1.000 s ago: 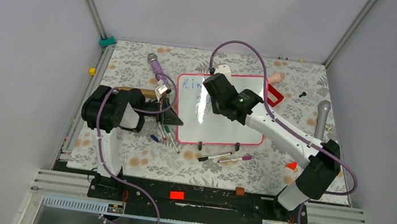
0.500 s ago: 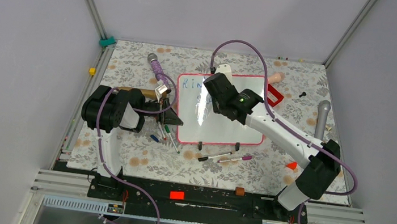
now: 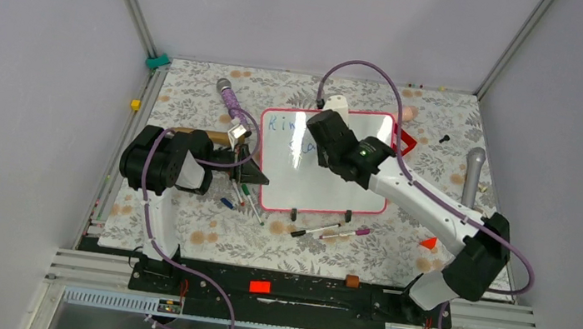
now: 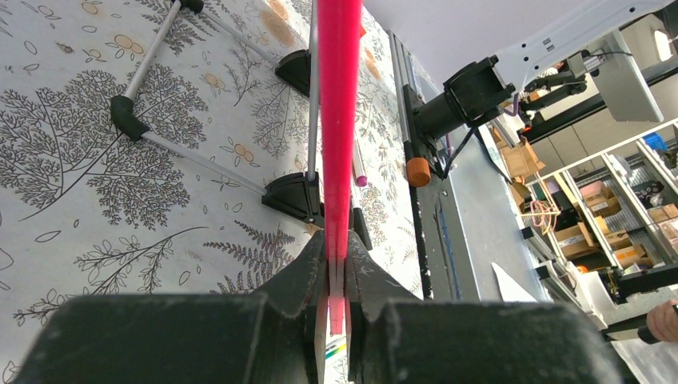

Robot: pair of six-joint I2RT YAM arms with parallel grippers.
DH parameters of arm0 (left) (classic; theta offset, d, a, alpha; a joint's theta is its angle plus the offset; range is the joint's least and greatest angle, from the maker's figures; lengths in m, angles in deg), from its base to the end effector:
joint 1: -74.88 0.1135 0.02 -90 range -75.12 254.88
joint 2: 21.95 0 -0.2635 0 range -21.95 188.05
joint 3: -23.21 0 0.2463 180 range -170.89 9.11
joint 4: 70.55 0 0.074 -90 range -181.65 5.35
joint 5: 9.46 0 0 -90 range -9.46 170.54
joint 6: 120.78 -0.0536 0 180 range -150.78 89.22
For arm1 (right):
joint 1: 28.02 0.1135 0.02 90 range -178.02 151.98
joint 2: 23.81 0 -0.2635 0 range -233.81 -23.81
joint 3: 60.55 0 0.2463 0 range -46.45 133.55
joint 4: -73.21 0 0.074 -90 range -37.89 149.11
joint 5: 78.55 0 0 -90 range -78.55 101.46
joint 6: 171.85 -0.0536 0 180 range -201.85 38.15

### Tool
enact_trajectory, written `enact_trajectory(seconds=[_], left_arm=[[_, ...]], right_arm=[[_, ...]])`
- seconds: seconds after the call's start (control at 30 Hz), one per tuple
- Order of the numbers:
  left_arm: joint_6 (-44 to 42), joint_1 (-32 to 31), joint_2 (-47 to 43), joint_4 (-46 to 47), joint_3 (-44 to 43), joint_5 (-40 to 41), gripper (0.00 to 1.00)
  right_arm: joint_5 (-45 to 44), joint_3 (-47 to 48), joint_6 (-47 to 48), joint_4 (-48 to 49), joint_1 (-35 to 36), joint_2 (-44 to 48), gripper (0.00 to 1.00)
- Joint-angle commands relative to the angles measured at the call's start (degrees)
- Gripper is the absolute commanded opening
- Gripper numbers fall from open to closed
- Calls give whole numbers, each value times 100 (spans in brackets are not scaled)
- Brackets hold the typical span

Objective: Write a sentence on the whiteboard

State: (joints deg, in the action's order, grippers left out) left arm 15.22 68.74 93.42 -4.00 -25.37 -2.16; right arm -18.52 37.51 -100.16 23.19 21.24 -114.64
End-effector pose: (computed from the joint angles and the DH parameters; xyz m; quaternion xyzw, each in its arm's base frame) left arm 0.3033 -0.0861 0.1249 0.2569 0.6590 -0.6533 0.2701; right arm 0.2530 0.2527 0.3262 -0.1364 0.8807 0.0182 0.4532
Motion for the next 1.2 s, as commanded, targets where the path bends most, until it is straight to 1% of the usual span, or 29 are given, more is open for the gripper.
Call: enact_trajectory(seconds=[0.0, 0.13, 0.37, 0.6, 1.17], left_arm=[[-181, -19, -19, 399, -53, -47, 0], [-170, -20, 8, 400, -51, -51, 0], [-171, -20, 21, 395, -51, -54, 0], [-183, -20, 35, 400, -48, -48, 0], [-214, -11, 30, 389, -38, -55, 0]], right_arm=[[-285, -511, 16, 790, -144, 799, 0], [-307, -735, -72, 782, -145, 976, 0], [-330, -840, -152, 672, -144, 894, 0], [-329, -577, -66, 520, -144, 671, 0], [147, -234, -64, 463, -276, 318, 0]])
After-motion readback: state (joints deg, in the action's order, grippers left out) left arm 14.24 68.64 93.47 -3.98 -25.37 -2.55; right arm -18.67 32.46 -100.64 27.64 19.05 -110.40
